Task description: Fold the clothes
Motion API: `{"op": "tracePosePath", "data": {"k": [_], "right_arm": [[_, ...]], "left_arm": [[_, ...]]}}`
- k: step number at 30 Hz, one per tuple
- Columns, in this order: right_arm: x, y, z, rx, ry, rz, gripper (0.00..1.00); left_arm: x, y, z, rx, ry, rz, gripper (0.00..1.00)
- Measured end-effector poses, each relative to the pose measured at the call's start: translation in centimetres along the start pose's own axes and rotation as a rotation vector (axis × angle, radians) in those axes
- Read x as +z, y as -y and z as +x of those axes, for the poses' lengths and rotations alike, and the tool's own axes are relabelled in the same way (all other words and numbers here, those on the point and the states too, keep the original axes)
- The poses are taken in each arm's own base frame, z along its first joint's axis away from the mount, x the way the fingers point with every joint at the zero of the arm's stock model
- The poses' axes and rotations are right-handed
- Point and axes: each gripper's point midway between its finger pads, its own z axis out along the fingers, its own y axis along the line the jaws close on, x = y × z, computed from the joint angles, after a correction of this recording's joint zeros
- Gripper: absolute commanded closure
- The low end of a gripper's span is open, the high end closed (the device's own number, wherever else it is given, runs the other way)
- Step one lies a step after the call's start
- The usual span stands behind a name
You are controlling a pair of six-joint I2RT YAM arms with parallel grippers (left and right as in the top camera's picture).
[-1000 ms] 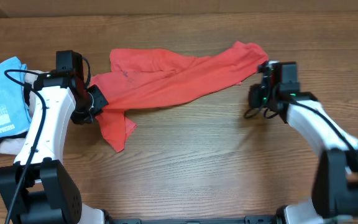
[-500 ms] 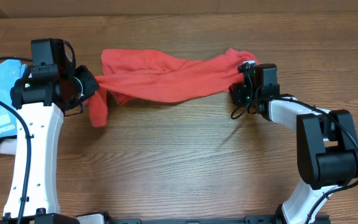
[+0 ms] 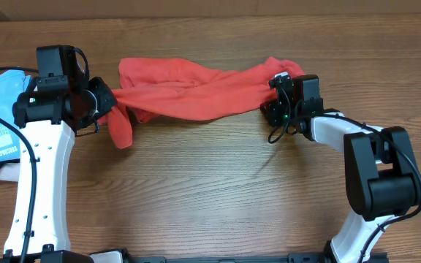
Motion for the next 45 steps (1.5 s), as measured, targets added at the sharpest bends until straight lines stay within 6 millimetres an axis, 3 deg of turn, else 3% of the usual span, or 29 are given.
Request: {"op": "tracePosePath", "data": {"k": [4,12,17,21,24,26,28,31,35,40,45], "right_arm": [[0.3,0.0,0.0,-0.007,0.000,-0.005,0.96],[0.2,-0.1,0.2,0.011,-0.022,-0.012,0.96],[-1.8,-0.5,1.6,0.068,-0.122,0.007,0.96],[-6.5,-0.2,0.4,0.078,-0.135,0.097,0.96],[-13.0,-0.6,-4.7,0.044,0.010,0.174,0.96],[-15.1,-1.0,-5.3,0.057,0.029,0.190,0.96],[-16.5,-1.3,-3.5,0.107,-0.038,0.200,0.96],[-16.7,-1.5,0.3,0.183,-0.183,0.207,0.96],[-17.1,-1.8,2.3,0.232,-0.261,0.210,0.94],[-17.3,-2.1,3.2,0.259,-0.299,0.209,0.94],[-18.0,-4.4,5.7,0.340,-0.412,0.112,0.95]], "left_arm": [[0.0,0.0,0.0,0.000,0.000,0.000,0.95],[0.0,0.0,0.0,0.000,0.000,-0.001,0.95],[0.0,-0.2,0.0,0.000,0.002,-0.011,0.95],[0.0,-0.5,0.1,0.000,0.001,-0.026,0.95],[0.0,-0.6,0.2,0.004,-0.005,-0.033,0.95],[0.0,-0.8,0.4,0.009,-0.013,-0.039,0.95],[0.0,-1.0,0.6,0.022,-0.021,-0.048,0.95],[-0.1,-1.3,0.8,0.034,-0.027,-0.067,0.94],[-0.1,-1.5,0.8,0.035,-0.028,-0.075,0.94],[-0.1,-1.5,0.8,0.035,-0.027,-0.076,0.94],[-0.1,-1.5,0.8,0.035,-0.027,-0.076,0.94]]}}
